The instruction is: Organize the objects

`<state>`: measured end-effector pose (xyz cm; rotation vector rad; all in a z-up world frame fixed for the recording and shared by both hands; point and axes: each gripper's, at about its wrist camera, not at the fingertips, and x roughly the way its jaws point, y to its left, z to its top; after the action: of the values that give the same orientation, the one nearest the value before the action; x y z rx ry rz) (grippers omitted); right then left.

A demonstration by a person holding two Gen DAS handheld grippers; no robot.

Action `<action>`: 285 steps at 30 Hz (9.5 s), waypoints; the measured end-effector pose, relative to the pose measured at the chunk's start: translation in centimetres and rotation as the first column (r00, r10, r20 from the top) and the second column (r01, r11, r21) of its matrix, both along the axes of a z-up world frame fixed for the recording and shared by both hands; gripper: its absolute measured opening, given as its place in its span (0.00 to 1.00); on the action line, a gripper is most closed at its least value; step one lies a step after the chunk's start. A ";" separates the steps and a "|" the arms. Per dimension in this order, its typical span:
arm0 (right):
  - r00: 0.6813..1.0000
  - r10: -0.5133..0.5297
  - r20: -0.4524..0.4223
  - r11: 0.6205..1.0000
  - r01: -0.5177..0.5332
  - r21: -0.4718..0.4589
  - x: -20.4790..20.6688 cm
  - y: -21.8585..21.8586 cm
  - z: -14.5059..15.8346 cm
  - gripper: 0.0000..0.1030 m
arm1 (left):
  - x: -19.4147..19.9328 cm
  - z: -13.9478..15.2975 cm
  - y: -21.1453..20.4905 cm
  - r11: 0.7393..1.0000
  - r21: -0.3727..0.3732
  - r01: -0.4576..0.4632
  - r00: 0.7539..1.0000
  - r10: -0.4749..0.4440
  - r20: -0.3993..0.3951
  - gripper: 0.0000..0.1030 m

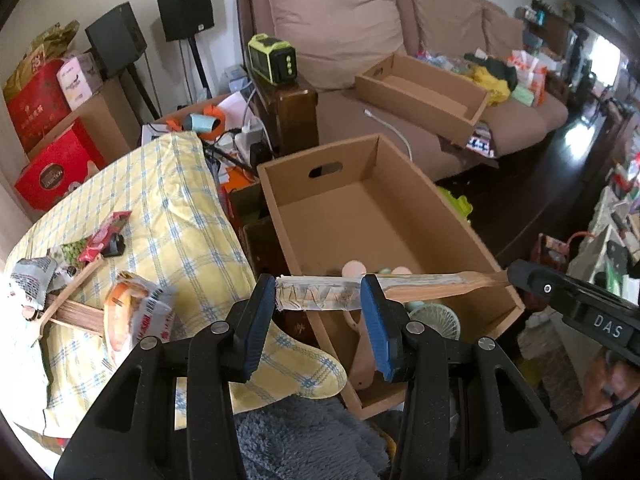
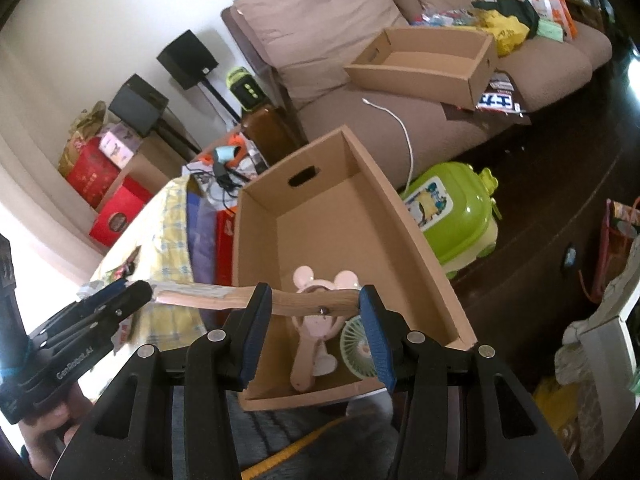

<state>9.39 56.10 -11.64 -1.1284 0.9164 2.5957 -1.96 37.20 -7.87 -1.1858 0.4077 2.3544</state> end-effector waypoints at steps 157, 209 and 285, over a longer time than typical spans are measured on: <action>0.697 0.625 0.351 0.694 -0.702 0.159 -29.1 -33.4 1.2 0.50 | -8.7 -5.1 -51.7 0.787 0.126 -0.604 0.785 0.561 0.261 0.69; 0.363 0.782 0.507 0.199 -0.916 0.350 -15.8 -43.2 -0.7 0.19 | -2.8 -6.9 -55.1 0.712 0.262 -0.651 0.728 0.489 0.481 0.59; 0.717 0.565 0.408 -0.150 -0.397 0.906 -3.9 -41.8 -5.1 0.08 | 1.4 -1.1 -53.8 0.589 0.494 -0.640 0.726 0.250 0.641 0.13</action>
<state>5.51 14.29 -16.78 -0.8008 -1.6444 2.6461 -0.52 -16.58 -8.93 -1.5448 -1.0370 2.0783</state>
